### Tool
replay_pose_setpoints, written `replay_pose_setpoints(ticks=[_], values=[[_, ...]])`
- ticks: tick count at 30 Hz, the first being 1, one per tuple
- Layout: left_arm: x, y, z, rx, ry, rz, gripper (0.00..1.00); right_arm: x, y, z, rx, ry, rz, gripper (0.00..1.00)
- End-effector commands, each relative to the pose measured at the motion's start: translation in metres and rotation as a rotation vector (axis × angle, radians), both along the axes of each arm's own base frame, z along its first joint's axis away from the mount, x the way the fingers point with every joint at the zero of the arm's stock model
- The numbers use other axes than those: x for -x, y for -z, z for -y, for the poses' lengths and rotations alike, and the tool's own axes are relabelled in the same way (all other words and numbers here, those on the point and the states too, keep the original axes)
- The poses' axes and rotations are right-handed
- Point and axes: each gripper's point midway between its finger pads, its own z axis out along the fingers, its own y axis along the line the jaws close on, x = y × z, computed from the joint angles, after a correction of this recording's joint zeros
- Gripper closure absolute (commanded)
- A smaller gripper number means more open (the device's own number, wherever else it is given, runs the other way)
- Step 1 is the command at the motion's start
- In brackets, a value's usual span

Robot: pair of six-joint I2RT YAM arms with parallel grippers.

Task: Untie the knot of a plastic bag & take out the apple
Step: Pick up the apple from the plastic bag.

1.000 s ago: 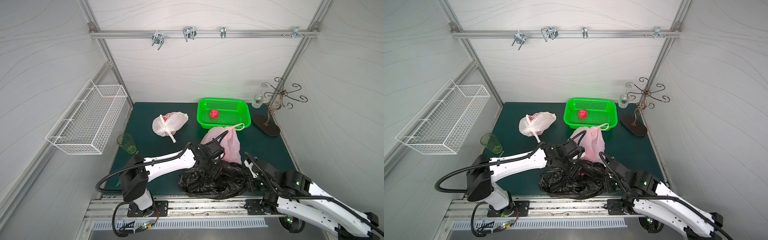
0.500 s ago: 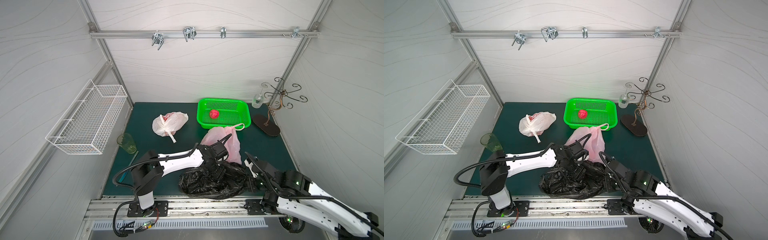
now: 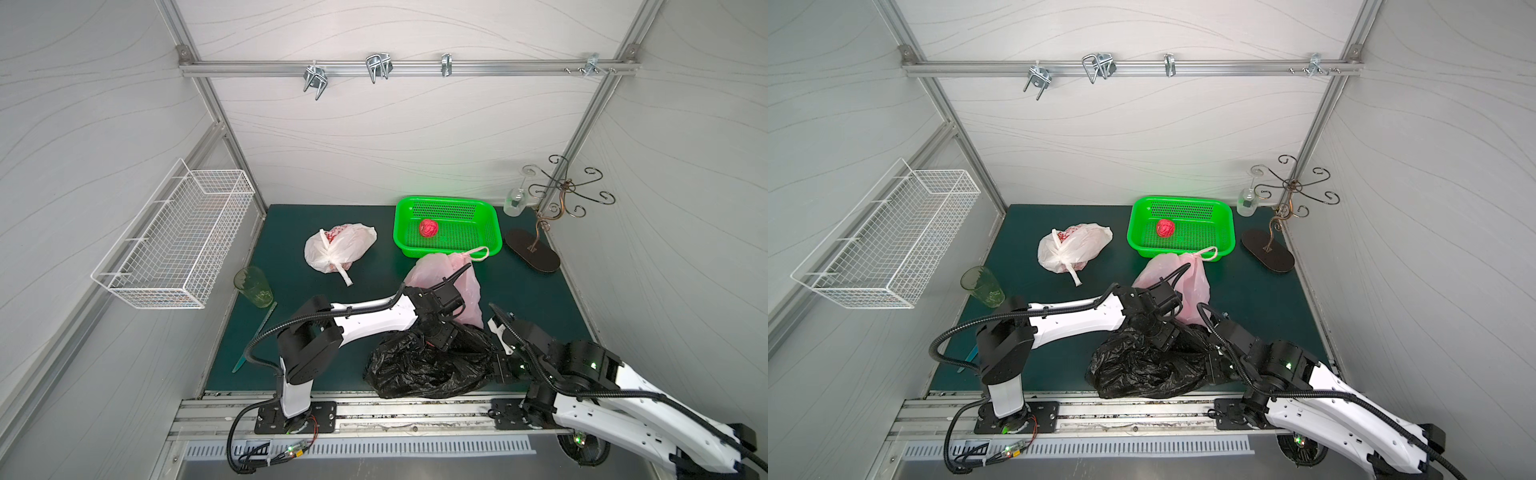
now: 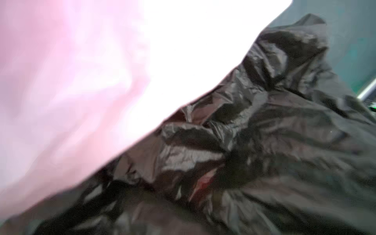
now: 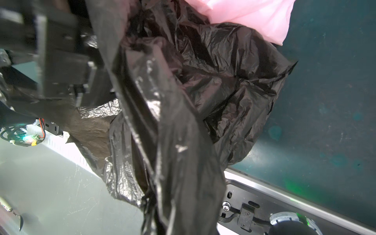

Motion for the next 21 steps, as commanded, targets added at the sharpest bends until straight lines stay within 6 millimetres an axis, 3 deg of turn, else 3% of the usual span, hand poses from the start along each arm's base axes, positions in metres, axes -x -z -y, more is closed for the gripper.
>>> replay_pose_setpoints(ticks=[1, 9, 17, 21], values=[[-0.006, 0.001, 0.012, -0.003, 0.019, 0.037, 0.26, -0.002, -0.003, -0.001, 0.0, 0.002, 0.009, 1.0], [-0.006, 0.014, 0.005, -0.055, 0.023, 0.045, 0.31, -0.001, -0.002, -0.002, -0.006, 0.0, 0.008, 1.0], [-0.011, -0.01, 0.0, -0.026, 0.014, 0.105, 0.6, -0.001, -0.003, -0.001, -0.01, 0.001, 0.008, 1.0], [-0.012, -0.028, -0.009, -0.028, 0.015, 0.146, 0.69, -0.001, -0.004, -0.001, -0.013, 0.001, 0.013, 1.0]])
